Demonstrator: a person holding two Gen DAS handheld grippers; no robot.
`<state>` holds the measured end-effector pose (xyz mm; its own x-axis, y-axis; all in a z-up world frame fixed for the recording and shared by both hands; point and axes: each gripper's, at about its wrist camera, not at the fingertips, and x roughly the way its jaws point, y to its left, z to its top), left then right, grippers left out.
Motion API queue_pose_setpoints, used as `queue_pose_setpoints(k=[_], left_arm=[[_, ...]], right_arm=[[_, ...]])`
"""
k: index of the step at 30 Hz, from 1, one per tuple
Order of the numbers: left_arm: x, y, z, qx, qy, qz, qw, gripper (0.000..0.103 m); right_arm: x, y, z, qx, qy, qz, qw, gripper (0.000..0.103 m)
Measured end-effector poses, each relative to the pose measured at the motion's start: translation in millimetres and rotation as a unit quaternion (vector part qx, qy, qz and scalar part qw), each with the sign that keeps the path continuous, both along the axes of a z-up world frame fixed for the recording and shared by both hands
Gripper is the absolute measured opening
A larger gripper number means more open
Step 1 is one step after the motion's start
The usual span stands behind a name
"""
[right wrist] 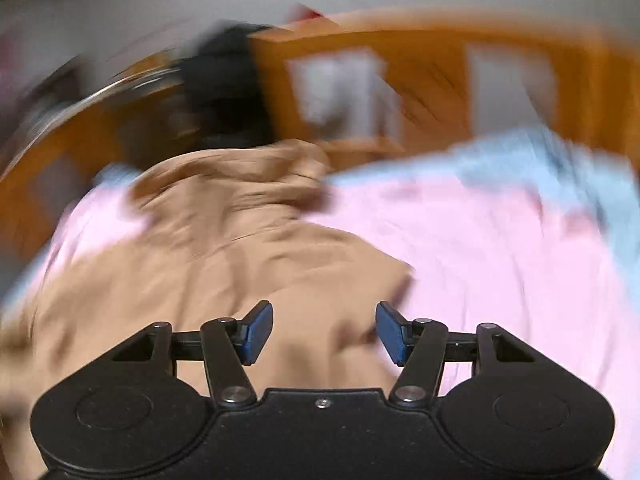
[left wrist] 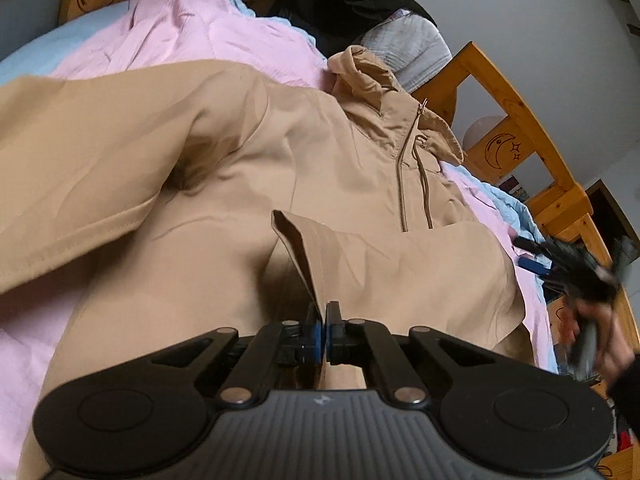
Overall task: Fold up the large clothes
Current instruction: 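Carry the sleeve across the jacket body with the right gripper and release, then move the left gripper to the other sleeve cuff and grasp it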
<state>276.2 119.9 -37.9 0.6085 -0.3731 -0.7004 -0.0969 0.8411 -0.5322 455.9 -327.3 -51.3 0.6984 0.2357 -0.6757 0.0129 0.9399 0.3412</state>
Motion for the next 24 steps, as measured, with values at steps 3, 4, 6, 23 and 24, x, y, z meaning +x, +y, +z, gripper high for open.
queue_pose_setpoints(k=[3,4,6,23,24], left_arm=[[-1.4,-3.4,3.4,0.015,-0.008,-0.006,0.9998,0.0],[-1.3,-4.7,4.7,0.018,-0.012,-0.009,0.9997,0.0],[-1.7,-7.5,9.9,0.024,-0.031,-0.015,0.9991,0.0],[63.7,-47.8,-6.0,0.131,-0.04,-0.07,0.9881,0.001],[62.4,-47.4,-5.7,0.134,-0.04,-0.071,0.9876,0.001]], right_arm=[[44.4,-20.8,-28.8,0.068,0.047,-0.038,0.996,0.048],[55.7,-21.8,-38.2,0.083,0.07,-0.037,0.993,0.045],[62.9,-19.6,-43.3,0.084,0.075,-0.044,0.993,0.003],[63.8,-23.5,-7.3,-0.134,-0.031,0.019,0.99,0.011],[52.1,-27.4,-5.2,-0.124,-0.03,0.023,0.992,0.02]])
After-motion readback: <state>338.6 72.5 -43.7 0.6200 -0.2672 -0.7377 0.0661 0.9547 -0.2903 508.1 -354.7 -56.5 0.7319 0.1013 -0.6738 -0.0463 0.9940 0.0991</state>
